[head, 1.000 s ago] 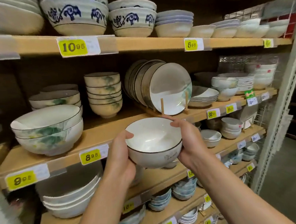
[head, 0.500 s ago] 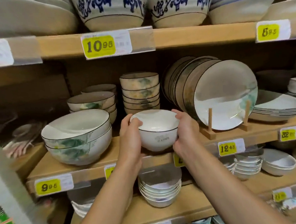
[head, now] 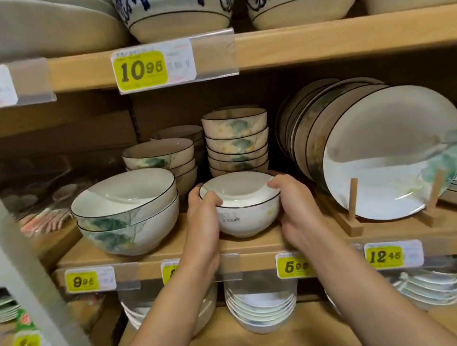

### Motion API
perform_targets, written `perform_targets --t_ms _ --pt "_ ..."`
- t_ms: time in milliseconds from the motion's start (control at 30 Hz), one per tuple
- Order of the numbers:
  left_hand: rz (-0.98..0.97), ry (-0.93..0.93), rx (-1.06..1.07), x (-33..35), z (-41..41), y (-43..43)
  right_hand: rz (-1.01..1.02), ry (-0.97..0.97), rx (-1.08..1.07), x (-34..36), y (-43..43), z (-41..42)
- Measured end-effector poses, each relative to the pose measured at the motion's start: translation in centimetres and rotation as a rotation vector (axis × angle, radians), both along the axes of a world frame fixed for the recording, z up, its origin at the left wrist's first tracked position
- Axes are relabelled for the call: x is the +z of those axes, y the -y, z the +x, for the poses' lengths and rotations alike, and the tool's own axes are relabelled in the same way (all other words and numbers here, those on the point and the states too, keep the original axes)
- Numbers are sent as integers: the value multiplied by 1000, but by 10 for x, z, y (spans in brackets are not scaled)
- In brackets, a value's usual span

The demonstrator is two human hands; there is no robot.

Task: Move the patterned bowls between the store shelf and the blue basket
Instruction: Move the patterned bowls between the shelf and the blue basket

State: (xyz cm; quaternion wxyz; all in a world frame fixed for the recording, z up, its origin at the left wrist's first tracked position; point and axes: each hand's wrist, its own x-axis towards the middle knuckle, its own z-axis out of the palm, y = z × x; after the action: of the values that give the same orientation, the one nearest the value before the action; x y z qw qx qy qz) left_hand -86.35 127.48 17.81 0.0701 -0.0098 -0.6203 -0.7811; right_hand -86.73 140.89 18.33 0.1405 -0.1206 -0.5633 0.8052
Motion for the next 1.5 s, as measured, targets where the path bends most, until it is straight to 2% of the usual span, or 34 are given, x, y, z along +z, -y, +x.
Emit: perform_targets --t_ms 100,300,567,767,967,1167,1400,1500 --pt "-11 -2 -1 -1 0 -1 -63 35 88 3 -6 -6" --pt "-16 -45 43 -3 1 -6 -163 17 132 -2 -6 -13" --pt "-20 -53 26 -3 -1 -5 -92 -17 107 -8 -8 -12" --pt "-46 -55 26 -8 -4 -5 -150 -9 140 -4 -8 -10" --pt "83 20 117 -5 -9 0 53 -107 37 -17 -7 -1" --pt "0 -81 68 -21 2 -9 48 -66 116 -4 -14 -6" --pt "106 80 -47 -6 -20 2 127 -172 -12 -25 0 -4" --pt "91 33 -25 -14 -19 3 151 -184 -35 -23 1 -7"
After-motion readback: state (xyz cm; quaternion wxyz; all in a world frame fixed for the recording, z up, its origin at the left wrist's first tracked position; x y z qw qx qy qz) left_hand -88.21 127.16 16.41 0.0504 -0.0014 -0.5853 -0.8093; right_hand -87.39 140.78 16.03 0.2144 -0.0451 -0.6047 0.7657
